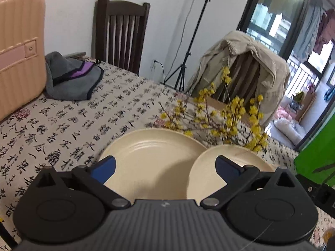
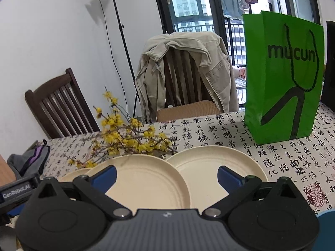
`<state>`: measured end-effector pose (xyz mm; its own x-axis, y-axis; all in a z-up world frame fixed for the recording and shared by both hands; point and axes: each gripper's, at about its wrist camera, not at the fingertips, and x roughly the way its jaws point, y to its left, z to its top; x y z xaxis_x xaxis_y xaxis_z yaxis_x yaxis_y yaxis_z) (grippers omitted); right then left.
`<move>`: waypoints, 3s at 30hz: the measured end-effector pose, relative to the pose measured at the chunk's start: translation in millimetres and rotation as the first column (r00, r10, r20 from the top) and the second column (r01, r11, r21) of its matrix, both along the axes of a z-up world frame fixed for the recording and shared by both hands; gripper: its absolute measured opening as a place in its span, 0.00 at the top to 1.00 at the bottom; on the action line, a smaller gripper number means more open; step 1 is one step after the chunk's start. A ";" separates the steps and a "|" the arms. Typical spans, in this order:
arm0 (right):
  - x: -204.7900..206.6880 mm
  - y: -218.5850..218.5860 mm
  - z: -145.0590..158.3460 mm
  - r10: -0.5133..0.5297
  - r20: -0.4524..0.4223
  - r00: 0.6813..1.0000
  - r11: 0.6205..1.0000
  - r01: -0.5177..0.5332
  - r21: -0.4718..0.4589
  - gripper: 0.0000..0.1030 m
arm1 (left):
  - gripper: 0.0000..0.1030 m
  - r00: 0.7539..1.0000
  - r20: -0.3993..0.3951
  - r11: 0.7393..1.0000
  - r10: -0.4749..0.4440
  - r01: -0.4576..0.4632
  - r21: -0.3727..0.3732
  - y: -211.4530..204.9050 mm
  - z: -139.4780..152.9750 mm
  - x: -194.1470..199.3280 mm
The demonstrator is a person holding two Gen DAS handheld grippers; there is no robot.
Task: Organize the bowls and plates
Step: 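Move both grippers toward the overlapping cream plates, aiming at one plate's rim, then close the left gripper on the cream plate rim while the right gripper closes beside it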
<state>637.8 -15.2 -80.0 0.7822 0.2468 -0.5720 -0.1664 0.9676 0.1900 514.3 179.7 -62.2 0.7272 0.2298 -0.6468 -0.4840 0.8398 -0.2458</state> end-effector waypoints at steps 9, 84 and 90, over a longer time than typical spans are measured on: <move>16.0 -3.2 -22.1 -0.034 -0.082 0.996 0.999 0.031 -0.035 0.25 | 0.09 0.996 -0.057 0.998 -0.069 0.068 -0.012 -11.2 -17.8 10.9; 23.1 -4.0 -42.5 0.036 -0.101 0.994 0.999 -0.034 0.019 0.86 | 0.83 0.987 -0.057 0.987 -0.148 0.150 0.050 -26.8 -20.7 16.0; 21.9 -2.1 -41.5 0.040 -0.090 0.995 0.999 -0.040 0.007 0.86 | 0.83 0.988 -0.057 0.987 -0.145 0.148 0.060 -26.8 -20.5 15.8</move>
<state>659.7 -17.3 -121.6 0.7171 0.2800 -0.6383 -0.1871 0.9595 0.2107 530.1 152.8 -82.8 0.7216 0.1650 -0.6723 -0.3653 0.9157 -0.1673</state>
